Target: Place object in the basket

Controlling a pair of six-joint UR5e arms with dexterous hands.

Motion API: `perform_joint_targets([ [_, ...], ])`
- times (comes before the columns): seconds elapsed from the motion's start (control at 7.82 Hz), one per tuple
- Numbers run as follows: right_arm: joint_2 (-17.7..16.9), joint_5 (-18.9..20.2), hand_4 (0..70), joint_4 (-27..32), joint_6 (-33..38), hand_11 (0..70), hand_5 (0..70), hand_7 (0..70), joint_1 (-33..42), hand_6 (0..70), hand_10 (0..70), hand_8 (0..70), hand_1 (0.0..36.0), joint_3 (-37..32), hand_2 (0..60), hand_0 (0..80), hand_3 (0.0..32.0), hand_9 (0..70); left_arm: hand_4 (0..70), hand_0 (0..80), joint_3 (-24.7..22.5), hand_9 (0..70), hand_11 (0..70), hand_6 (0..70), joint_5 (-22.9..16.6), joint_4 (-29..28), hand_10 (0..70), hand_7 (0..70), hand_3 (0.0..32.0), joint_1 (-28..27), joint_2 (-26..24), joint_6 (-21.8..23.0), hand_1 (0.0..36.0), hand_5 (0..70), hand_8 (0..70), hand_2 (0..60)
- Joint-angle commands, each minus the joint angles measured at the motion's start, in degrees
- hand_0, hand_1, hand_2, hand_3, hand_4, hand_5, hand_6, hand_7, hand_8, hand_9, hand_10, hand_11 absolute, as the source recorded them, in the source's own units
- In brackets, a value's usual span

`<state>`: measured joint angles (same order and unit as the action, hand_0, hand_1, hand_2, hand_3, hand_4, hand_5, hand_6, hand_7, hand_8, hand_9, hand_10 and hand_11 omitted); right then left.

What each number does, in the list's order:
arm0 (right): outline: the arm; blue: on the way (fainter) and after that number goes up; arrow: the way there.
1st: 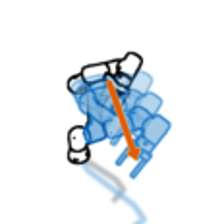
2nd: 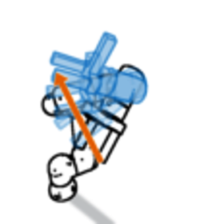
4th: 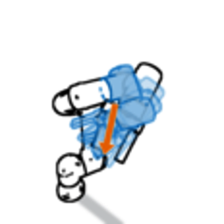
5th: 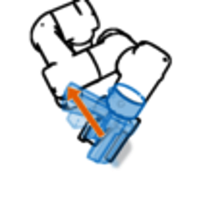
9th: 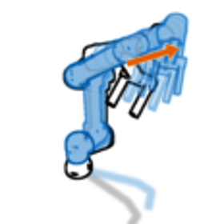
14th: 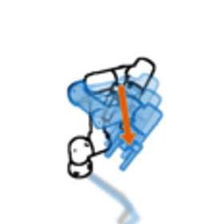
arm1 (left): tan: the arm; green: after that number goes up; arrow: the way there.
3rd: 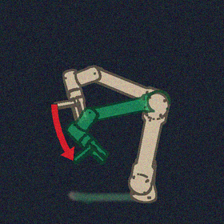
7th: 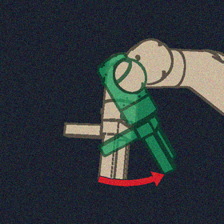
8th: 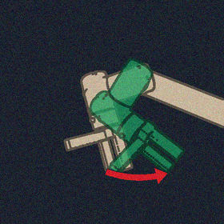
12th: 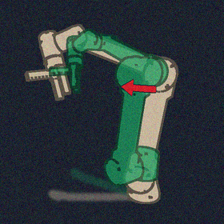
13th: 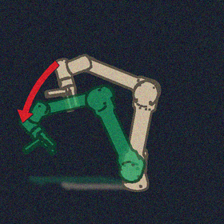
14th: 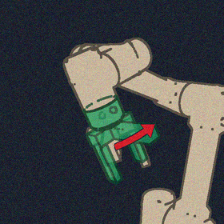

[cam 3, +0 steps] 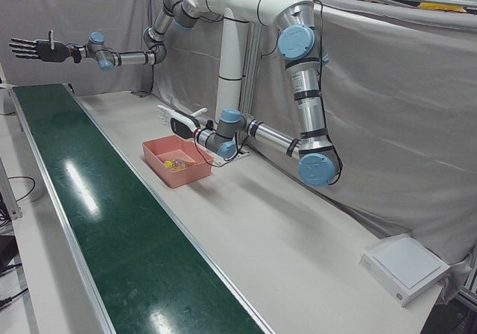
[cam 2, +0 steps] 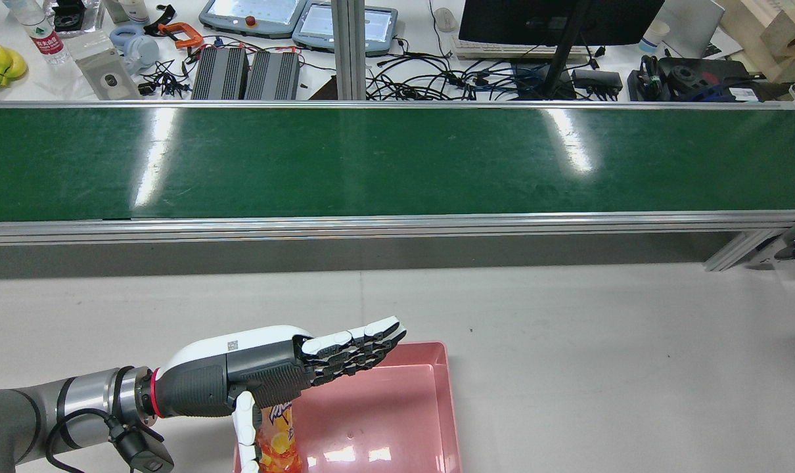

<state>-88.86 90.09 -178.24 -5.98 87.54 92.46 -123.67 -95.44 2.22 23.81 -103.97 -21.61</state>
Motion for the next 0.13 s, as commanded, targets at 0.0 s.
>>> perform_joint_targets([
  [0.0,0.0,0.0,0.0,0.0,0.0,0.0,0.0,0.0,0.0,0.0,0.0,0.0,0.0,0.0,0.0,0.0,0.0,0.0,0.0,71.4,-1.8,0.0,0.0,0.0,0.3,2.9,0.0,0.7,1.0,1.0,-1.5,0.3,13.4,0.0,0.0,0.0],
])
